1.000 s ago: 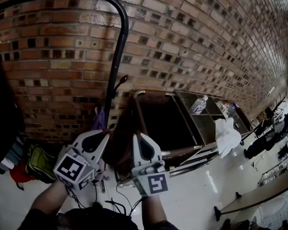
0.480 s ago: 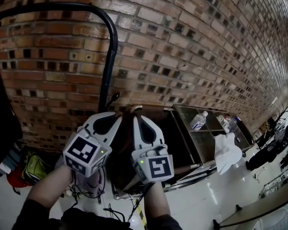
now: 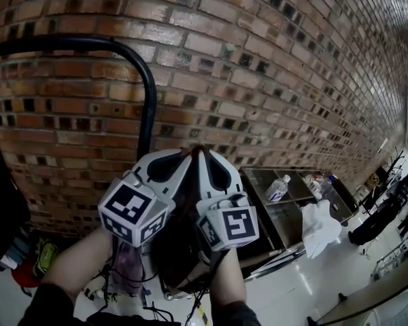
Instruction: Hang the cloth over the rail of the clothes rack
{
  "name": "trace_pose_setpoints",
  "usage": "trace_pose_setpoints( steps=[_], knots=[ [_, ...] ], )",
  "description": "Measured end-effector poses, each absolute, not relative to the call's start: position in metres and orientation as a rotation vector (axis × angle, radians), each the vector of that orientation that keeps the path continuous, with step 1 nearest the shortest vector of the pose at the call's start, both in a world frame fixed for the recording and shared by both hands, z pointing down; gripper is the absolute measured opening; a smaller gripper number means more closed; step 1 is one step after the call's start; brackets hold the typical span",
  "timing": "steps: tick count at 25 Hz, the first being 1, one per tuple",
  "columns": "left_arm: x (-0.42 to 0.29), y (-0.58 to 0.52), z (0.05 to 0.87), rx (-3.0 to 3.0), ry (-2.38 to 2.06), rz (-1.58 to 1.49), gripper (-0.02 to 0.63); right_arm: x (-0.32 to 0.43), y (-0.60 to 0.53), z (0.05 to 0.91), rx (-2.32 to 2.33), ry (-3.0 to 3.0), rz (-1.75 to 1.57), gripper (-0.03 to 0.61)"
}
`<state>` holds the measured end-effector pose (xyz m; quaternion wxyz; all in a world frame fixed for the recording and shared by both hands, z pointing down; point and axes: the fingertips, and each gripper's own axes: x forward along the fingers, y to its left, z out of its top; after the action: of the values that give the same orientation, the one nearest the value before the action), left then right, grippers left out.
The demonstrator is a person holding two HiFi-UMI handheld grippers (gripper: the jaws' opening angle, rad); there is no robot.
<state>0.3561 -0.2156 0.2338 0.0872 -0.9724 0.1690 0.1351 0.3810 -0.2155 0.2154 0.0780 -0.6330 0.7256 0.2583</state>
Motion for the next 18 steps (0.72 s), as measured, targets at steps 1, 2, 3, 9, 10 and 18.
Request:
trace_pose_setpoints(
  steps=[1,2,3,9,10,18],
  knots=[
    [0.359,-0.219,0.225,-2.898,0.495,0.418,0.020,0.384,-0.218,0.207,-1.899,2.161,0.776,0.019],
    [0.363,-0.222,0.216,-2.892,0.491,0.432,0.020,0.387,-0.220,0.199,-1.901,2.149,0.777,0.020],
    [0.366,-0.225,0.208,-2.880,0.491,0.446,0.021,0.391,-0.222,0.191,-1.902,2.137,0.780,0.020],
    [0.379,-0.242,0.161,-2.802,0.503,0.564,0.021,0.399,-0.237,0.150,-1.938,2.080,0.886,0.019],
    [0.381,-0.242,0.154,-2.794,0.490,0.578,0.021,0.399,-0.238,0.143,-1.943,2.073,0.908,0.020],
    [0.397,-0.248,0.092,-2.737,0.442,0.710,0.021,0.419,-0.247,0.079,-1.857,1.984,0.886,0.018]
  ],
)
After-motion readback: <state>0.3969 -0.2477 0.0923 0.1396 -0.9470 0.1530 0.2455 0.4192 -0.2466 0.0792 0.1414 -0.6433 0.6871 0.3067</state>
